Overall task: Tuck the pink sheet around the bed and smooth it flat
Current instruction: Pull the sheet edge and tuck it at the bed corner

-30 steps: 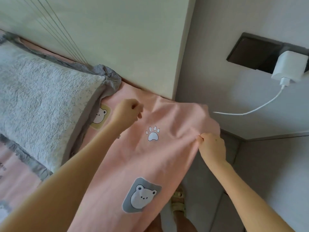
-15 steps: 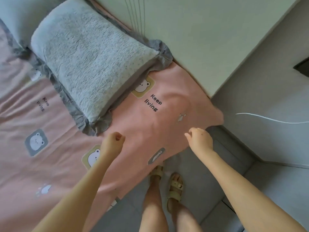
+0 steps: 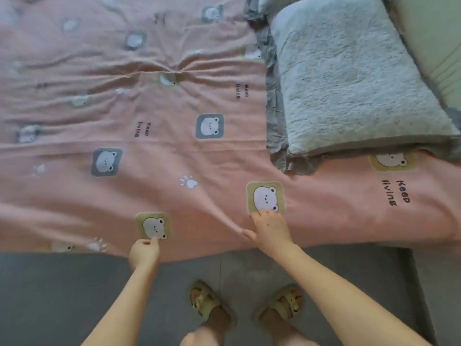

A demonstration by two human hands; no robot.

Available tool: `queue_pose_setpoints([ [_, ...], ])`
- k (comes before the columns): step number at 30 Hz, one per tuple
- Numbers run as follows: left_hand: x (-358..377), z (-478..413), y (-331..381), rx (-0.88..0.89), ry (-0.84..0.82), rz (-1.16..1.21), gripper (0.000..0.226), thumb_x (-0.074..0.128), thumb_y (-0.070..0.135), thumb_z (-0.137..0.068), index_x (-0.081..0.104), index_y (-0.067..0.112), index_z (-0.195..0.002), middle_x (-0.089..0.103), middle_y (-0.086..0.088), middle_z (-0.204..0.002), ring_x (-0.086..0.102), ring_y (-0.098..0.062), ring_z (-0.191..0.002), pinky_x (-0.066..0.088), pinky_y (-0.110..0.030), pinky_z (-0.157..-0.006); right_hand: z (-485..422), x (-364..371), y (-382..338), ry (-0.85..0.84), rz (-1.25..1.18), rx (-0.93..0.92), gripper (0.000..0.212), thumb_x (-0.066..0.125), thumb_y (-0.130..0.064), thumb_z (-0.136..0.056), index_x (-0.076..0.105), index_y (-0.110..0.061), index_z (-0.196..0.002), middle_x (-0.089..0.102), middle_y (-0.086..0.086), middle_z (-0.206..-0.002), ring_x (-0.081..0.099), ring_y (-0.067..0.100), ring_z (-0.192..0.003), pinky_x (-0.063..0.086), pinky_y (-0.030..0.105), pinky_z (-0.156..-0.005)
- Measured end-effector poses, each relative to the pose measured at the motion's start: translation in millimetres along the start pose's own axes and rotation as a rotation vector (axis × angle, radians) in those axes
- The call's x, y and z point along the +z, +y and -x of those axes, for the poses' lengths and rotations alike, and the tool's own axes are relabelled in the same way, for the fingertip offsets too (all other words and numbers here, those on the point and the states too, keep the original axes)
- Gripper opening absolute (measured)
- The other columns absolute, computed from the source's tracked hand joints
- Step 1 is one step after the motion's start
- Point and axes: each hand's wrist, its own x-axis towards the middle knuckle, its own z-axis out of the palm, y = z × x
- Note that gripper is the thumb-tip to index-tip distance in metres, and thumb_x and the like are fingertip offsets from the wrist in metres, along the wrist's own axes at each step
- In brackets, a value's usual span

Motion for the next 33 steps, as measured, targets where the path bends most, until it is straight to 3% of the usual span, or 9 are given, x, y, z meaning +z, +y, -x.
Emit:
queue_pose_setpoints([
  [3, -34, -38, -45, -0.237, 0.017, 0.294, 0.038, 0.045, 0.025, -0.094, 0.053, 0.001, -0.066, 0.06, -0.019, -0.078, 0.065, -0.035, -0.081, 0.05, -0.039, -0.078, -33, 15, -75, -0.056, 0.102, -0.103, 0.048, 0.047, -0.053, -0.091, 0.051, -0.011, -0.114, 0.056, 0.006, -0.114, 0.05, 0.024, -0.106, 0.036, 0.035, -0.081],
  [8, -85, -114, -113, -0.487, -0.005, 0.836, 0.025, 0.048, 0.018, -0.096, 0.048, 0.003, -0.076, 0.045, -0.007, -0.071, 0.051, -0.022, -0.07, 0.048, -0.044, -0.097, -77, 44, -217, -0.022, 0.218, -0.246, 0.053, 0.064, -0.057, -0.076, 0.061, -0.01, -0.099, 0.063, 0.007, -0.097, 0.058, 0.026, -0.09, 0.042, 0.031, -0.07],
  [11, -114, -160, -144, -0.507, -0.001, 1.005, 0.022, 0.046, 0.017, -0.096, 0.055, 0.0, -0.108, 0.042, -0.003, -0.07, 0.046, -0.014, -0.063, 0.049, -0.036, -0.093, -101, 71, -299, -0.074, 0.186, -0.332, 0.047, 0.052, -0.055, -0.084, 0.055, -0.012, -0.102, 0.059, 0.004, -0.109, 0.053, 0.026, -0.101, 0.037, 0.034, -0.076],
  [17, -143, -244, -198, -0.551, 0.007, 1.182, 0.035, 0.05, 0.021, -0.096, 0.053, 0.0, -0.123, 0.049, -0.004, -0.078, 0.051, -0.017, -0.073, 0.05, -0.03, -0.083, -147, 126, -429, -0.035, 0.257, -0.385, 0.051, 0.046, -0.06, -0.087, 0.054, -0.011, -0.094, 0.06, 0.005, -0.098, 0.055, 0.028, -0.091, 0.03, 0.034, -0.067],
  [21, -148, -299, -217, -0.584, -0.033, 1.224, 0.042, 0.052, 0.03, -0.095, 0.049, 0.006, -0.129, 0.052, -0.005, -0.124, 0.052, -0.016, -0.075, 0.049, -0.032, -0.085, -182, 162, -494, 0.011, 0.332, -0.415, 0.052, 0.053, -0.06, -0.078, 0.053, -0.011, -0.093, 0.058, 0.003, -0.093, 0.056, 0.027, -0.084, 0.03, 0.032, -0.062],
  [24, -151, -338, -217, -0.566, -0.053, 1.229, 0.049, 0.052, 0.036, -0.094, 0.045, 0.007, -0.132, 0.053, -0.005, -0.113, 0.047, -0.013, -0.066, 0.045, -0.035, -0.081, -204, 180, -529, 0.025, 0.49, -0.46, 0.045, 0.056, -0.056, -0.078, 0.044, -0.012, -0.086, 0.053, 0.001, -0.086, 0.053, 0.021, -0.071, 0.029, 0.027, -0.056],
  [29, -163, -386, -208, -0.553, -0.112, 1.303, 0.019, 0.049, 0.021, -0.096, 0.056, 0.007, -0.107, 0.057, -0.004, -0.08, 0.05, -0.016, -0.062, 0.05, -0.029, -0.061, -232, 188, -561, -0.078, 0.633, -0.493, 0.021, 0.055, -0.012, -0.079, 0.034, -0.016, -0.079, 0.052, -0.004, -0.08, 0.047, 0.017, -0.063, 0.019, 0.022, -0.047],
  [31, -169, -397, -208, -0.528, -0.08, 1.258, 0.016, 0.053, 0.024, -0.094, 0.056, 0.01, -0.088, 0.055, -0.003, -0.073, 0.047, -0.018, -0.059, 0.043, -0.025, -0.05, -238, 183, -568, -0.132, 0.599, -0.485, 0.018, 0.052, -0.008, -0.076, 0.035, -0.015, -0.073, 0.04, -0.006, -0.067, 0.04, 0.018, -0.058, 0.014, 0.023, -0.044],
  [33, -176, -398, -211, -0.48, -0.029, 1.154, 0.023, 0.054, 0.021, -0.093, 0.052, 0.009, -0.074, 0.05, -0.008, -0.069, 0.041, -0.02, -0.062, 0.035, -0.025, -0.056, -239, 172, -574, -0.176, 0.597, -0.473, 0.025, 0.049, -0.005, -0.075, 0.03, -0.014, -0.061, 0.031, -0.005, -0.057, 0.031, 0.017, -0.048, 0.014, 0.024, -0.043],
])
